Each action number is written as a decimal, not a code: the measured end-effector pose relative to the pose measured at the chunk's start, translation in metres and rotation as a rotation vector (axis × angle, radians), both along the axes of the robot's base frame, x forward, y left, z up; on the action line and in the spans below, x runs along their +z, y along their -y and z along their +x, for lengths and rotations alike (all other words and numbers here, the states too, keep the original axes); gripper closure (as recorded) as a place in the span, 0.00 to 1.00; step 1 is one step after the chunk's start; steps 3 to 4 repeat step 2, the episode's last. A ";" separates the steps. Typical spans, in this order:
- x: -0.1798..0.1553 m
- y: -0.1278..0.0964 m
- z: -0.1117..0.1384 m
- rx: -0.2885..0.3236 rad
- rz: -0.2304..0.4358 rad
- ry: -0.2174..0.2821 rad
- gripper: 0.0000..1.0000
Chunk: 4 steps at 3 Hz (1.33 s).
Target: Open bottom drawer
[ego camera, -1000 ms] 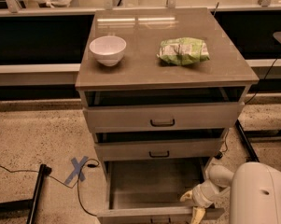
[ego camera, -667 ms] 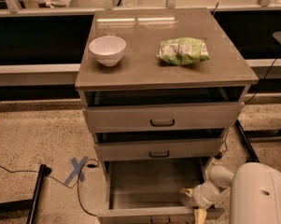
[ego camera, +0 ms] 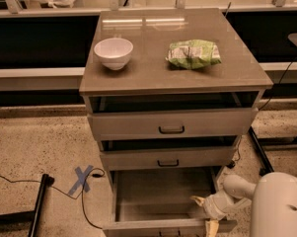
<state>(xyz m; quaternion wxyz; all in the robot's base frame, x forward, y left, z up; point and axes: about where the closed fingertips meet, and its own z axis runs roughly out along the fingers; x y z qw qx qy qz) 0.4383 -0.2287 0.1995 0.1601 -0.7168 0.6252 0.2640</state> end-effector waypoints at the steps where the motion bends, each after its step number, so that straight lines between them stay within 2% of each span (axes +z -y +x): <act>1: 0.040 -0.004 -0.003 -0.020 -0.006 0.002 0.00; 2: 0.046 0.003 -0.010 -0.054 0.038 -0.096 0.00; 4: 0.046 0.003 -0.010 -0.054 0.038 -0.096 0.00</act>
Offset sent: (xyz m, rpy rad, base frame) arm 0.0043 -0.0239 0.0755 0.1228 0.2386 -0.0797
